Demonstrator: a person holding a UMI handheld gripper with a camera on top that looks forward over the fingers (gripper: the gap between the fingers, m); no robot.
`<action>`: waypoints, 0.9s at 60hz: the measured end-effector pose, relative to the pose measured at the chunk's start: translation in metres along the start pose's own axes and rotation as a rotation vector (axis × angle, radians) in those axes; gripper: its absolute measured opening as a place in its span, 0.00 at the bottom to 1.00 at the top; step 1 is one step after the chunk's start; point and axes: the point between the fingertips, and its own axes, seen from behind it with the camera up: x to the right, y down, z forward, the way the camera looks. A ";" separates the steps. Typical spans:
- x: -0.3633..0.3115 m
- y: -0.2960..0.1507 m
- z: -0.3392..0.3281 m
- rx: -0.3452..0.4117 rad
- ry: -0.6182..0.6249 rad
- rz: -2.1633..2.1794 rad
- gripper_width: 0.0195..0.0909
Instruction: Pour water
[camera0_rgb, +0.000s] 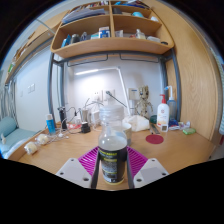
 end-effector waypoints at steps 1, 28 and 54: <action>-0.001 0.000 0.001 0.000 -0.002 0.003 0.32; -0.017 -0.003 0.013 -0.040 0.067 -0.037 0.09; -0.097 -0.086 0.116 -0.082 -0.137 0.817 0.10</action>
